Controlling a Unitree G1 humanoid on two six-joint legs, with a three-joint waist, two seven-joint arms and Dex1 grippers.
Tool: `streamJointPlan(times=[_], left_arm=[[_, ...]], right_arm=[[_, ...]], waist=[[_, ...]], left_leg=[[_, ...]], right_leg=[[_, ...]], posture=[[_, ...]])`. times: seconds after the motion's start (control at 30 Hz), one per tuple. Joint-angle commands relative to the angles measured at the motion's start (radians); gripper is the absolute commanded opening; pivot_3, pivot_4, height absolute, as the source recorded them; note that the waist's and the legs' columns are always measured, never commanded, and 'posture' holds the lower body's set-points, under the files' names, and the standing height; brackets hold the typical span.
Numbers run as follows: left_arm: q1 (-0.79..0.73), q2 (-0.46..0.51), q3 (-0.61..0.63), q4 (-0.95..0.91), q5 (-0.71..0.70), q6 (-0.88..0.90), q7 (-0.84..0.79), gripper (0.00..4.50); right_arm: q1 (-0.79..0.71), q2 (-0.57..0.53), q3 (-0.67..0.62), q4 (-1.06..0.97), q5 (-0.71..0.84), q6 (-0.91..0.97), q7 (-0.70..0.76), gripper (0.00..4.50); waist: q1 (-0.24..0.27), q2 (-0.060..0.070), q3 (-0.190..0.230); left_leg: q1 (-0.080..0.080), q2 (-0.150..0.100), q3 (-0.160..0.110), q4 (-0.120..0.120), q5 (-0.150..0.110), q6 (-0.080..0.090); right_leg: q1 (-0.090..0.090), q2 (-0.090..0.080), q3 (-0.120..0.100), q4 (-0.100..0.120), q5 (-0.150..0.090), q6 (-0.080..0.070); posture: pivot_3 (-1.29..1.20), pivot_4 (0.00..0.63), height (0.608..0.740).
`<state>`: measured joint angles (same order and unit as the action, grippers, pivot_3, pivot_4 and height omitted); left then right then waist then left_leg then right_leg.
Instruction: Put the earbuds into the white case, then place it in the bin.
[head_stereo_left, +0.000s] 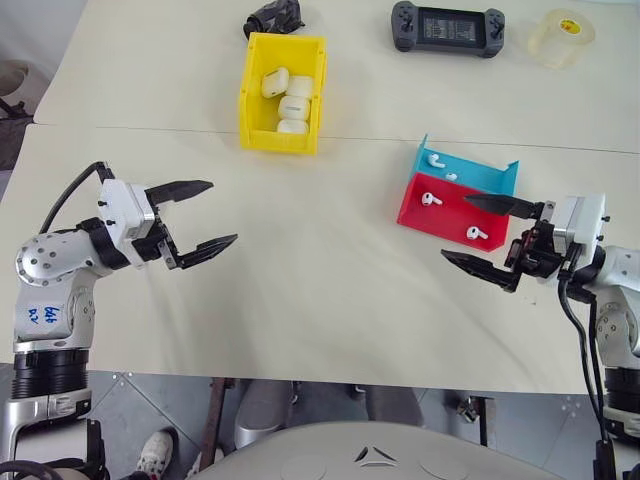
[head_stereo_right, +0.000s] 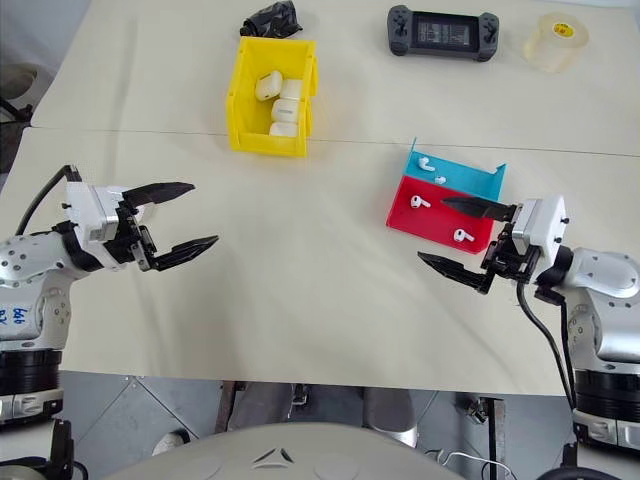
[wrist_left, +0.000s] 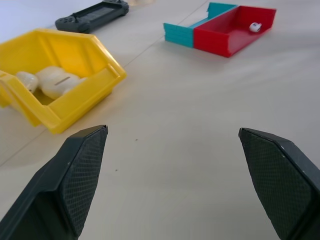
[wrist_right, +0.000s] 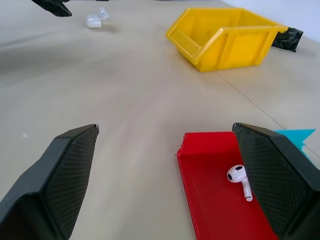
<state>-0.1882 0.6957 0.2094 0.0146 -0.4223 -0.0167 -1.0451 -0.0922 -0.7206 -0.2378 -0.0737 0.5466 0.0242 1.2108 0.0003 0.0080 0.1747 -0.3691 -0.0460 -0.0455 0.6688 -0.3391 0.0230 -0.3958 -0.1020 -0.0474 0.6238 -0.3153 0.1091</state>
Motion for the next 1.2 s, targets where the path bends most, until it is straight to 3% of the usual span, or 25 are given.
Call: streamJointPlan(times=[0.03,0.2,0.33,0.5,0.73,0.9,1.07,1.2], left_arm=[[0.012,-0.004,0.013,-0.042,0.027,-0.016,0.049,4.46],[0.088,-0.058,0.113,-0.141,-0.015,0.055,0.22,4.46],[0.242,-0.115,0.239,-0.279,0.0,0.109,0.388,4.46],[0.503,-0.281,0.446,-0.432,-0.003,0.191,0.631,4.46],[0.574,-0.334,0.482,-0.494,-0.093,0.374,0.748,4.46],[0.508,-0.262,0.471,-0.515,-0.169,0.52,0.768,4.46],[0.288,-0.045,0.398,-0.449,-0.193,0.805,0.801,4.46],[0.056,0.155,0.287,-0.35,-0.227,1.144,0.798,4.46]], right_arm=[[-0.003,0.009,0.003,-0.021,0.0,-0.015,-0.002,4.5],[-0.049,0.044,0.046,0.013,0.004,-0.004,0.004,4.5],[-0.121,0.108,0.084,0.015,0.03,0.007,0.004,4.5],[-0.202,0.21,0.169,-0.007,0.021,-0.022,0.016,4.5],[-0.221,0.226,0.198,0.01,-0.004,-0.094,0.075,4.5],[-0.217,0.204,0.171,0.017,0.0,-0.085,0.067,4.5],[-0.145,0.154,0.172,-0.025,0.01,-0.066,0.093,4.5],[-0.129,0.157,0.176,-0.05,0.016,-0.059,0.077,4.5]], waist=[[0.0,0.0,0.0],[-0.004,0.0,0.0],[-0.011,0.0,0.0],[-0.004,-0.001,0.0],[0.026,-0.001,0.0],[0.021,-0.001,0.0],[0.023,-0.002,0.0],[0.005,-0.002,0.0]], left_leg=[[0.0,0.0,0.0,0.0,0.0,0.0],[0.0,0.0,0.0,0.0,0.0,0.0],[0.001,0.002,0.001,0.0,0.0,-0.001],[0.001,0.003,0.001,0.0,-0.001,-0.002],[0.0,0.002,-0.002,0.009,-0.007,-0.001],[0.0,0.002,-0.002,0.011,-0.009,0.0],[0.0,0.003,-0.003,0.012,-0.009,-0.001],[0.0,0.003,-0.002,0.011,-0.009,-0.001]], right_leg=[[0.0,0.0,0.0,0.0,0.0,0.0],[0.0,0.0,0.001,0.0,0.0,0.0],[0.0,0.001,0.001,0.0,0.0,0.0],[0.0,0.002,0.002,-0.001,0.0,0.0],[0.002,0.001,0.001,-0.002,0.0,0.0],[0.003,0.002,0.001,-0.002,0.0,-0.001],[0.003,0.003,0.0,0.001,-0.001,-0.002],[0.002,0.003,0.001,0.004,-0.001,-0.002]], posture=[[0.0,0.15,0.74],[0.0,0.15,0.74],[0.0,0.15,0.74],[0.0,0.15,0.74],[0.0,0.15,0.74],[0.0,0.15,0.74],[0.0,0.15,0.74],[0.0,0.15,0.74]])
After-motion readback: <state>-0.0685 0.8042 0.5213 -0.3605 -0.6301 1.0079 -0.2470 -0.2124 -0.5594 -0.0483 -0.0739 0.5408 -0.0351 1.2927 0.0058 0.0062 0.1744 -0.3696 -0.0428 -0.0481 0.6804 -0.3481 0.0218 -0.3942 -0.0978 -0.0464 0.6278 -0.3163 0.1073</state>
